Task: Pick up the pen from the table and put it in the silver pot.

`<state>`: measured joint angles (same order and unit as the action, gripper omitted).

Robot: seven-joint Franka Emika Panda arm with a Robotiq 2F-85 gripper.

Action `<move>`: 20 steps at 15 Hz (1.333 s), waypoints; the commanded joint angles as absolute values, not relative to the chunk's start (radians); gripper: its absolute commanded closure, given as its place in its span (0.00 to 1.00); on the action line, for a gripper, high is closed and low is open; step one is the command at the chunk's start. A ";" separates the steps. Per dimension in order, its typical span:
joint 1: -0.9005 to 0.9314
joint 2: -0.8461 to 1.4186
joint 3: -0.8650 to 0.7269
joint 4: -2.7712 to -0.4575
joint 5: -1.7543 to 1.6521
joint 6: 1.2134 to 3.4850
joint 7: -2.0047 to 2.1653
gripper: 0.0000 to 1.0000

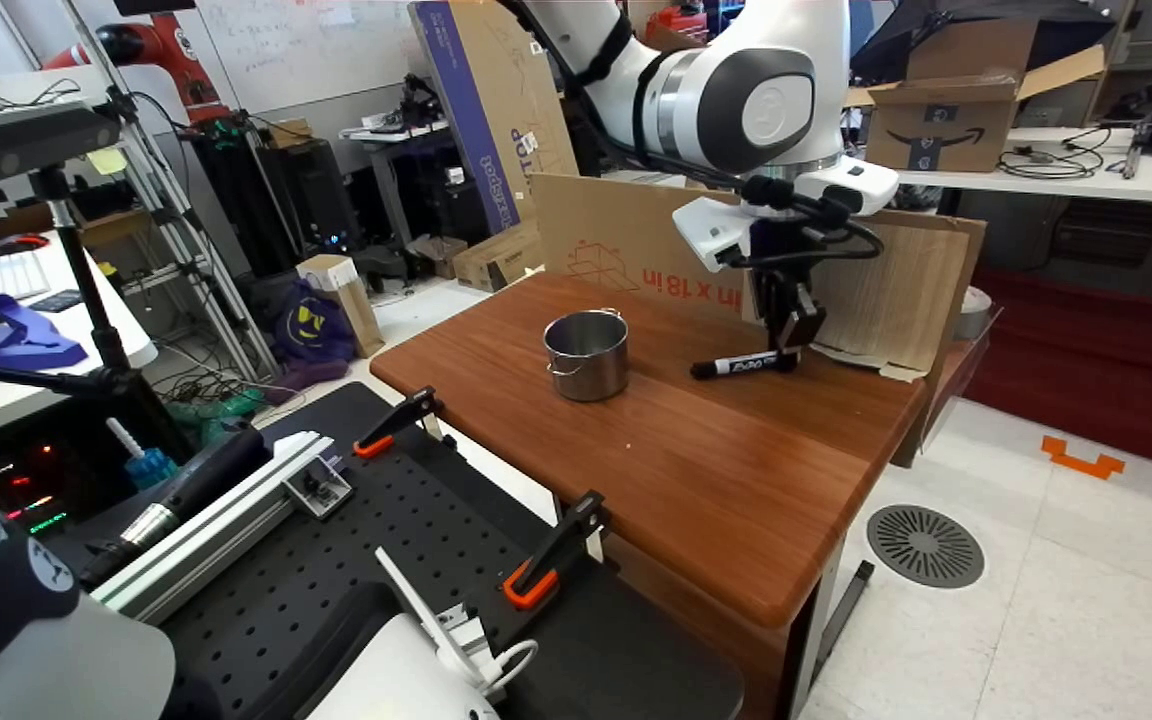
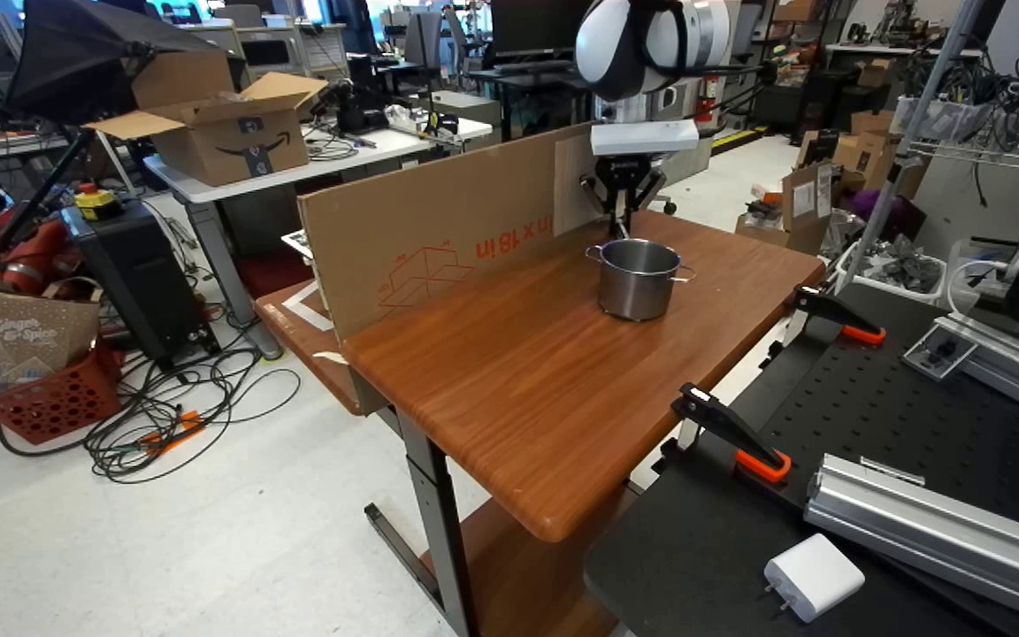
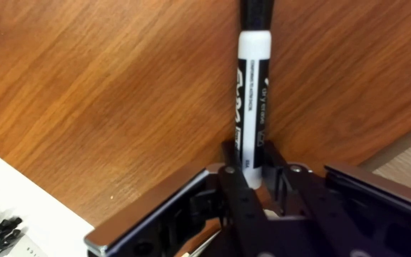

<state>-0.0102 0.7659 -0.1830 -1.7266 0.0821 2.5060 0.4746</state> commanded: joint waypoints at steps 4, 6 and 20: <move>-0.005 0.607 -0.184 -1.935 0.083 2.690 0.406 0.95; -0.008 0.555 -0.181 -1.990 0.087 2.742 0.392 0.95; 0.110 0.364 -0.260 -2.288 0.061 3.058 0.412 0.95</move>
